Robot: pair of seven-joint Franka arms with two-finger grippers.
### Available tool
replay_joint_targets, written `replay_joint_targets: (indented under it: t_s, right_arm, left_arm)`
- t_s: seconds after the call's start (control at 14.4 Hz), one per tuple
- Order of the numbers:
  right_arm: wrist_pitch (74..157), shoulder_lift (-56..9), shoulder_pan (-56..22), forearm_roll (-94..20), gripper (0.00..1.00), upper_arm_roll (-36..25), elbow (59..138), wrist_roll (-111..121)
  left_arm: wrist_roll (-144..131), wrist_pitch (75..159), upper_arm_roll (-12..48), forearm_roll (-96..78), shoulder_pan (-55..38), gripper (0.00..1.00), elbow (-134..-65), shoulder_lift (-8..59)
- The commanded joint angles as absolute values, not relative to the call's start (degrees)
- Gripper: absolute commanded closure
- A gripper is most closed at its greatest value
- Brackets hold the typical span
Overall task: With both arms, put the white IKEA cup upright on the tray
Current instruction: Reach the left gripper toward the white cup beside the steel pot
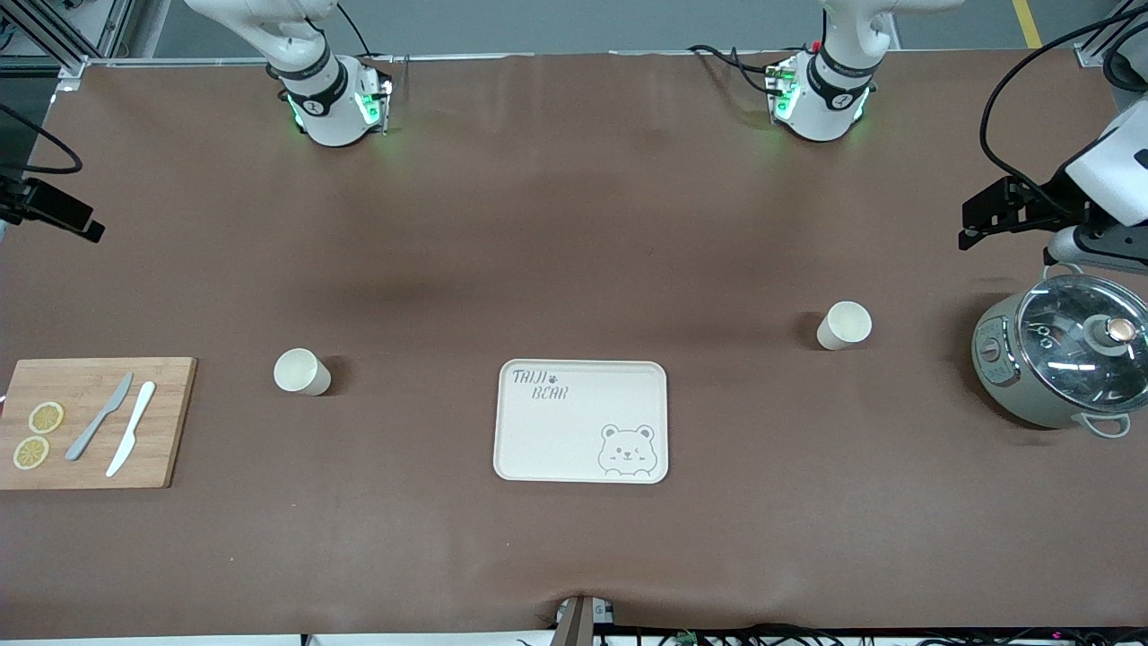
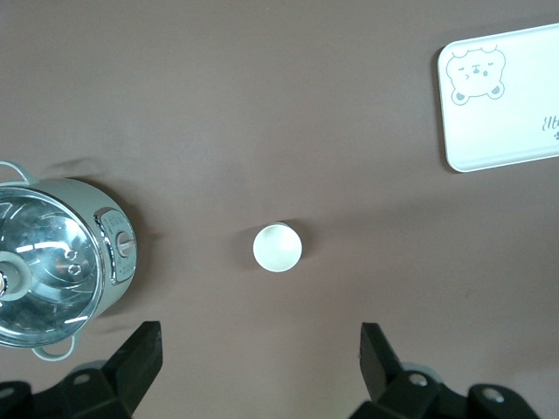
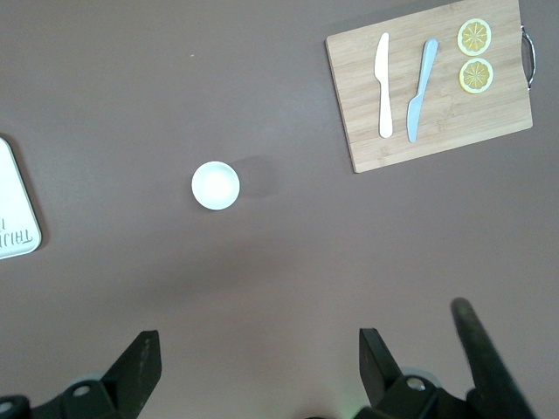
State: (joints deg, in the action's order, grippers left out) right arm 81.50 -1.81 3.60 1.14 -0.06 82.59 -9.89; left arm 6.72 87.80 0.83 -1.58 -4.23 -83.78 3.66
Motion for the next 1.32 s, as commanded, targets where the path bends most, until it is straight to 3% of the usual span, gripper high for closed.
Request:
replay_joint_targets:
  t_s: [0.0, 0.35, 0.69, 1.04, 1.25]
  right_arm:
    - [81.47, -1.32, 3.61, 0.61, 0.00, 0.00, 82.97, -10.64]
    - [84.53, -1.23, 3.95, 0.27, 0.00, -0.09, 82.79, -3.18]
    - [88.42, -1.14, 3.60, 0.97, 0.00, -0.09, 83.23, -2.90]
    - [90.79, -1.14, 4.04, 1.05, 0.00, -0.09, 83.93, -0.44]
    - [90.88, -1.14, 4.04, 1.05, 0.00, -0.09, 83.85, -0.44]
  left_arm:
    - [6.59, 87.98, 0.70, -1.67, -3.96, 0.00, -83.41, 3.60]
    - [6.76, 88.94, 1.32, 1.49, -3.96, 0.00, -85.86, 3.69]
    - [7.56, 96.75, 1.32, 1.06, -1.85, 0.00, -96.75, 1.32]
    - [9.84, 115.45, 1.05, -3.42, 0.96, 0.00, -115.28, -2.54]
    - [10.90, 120.39, 0.97, -3.43, 1.58, 0.00, -120.39, -2.64]
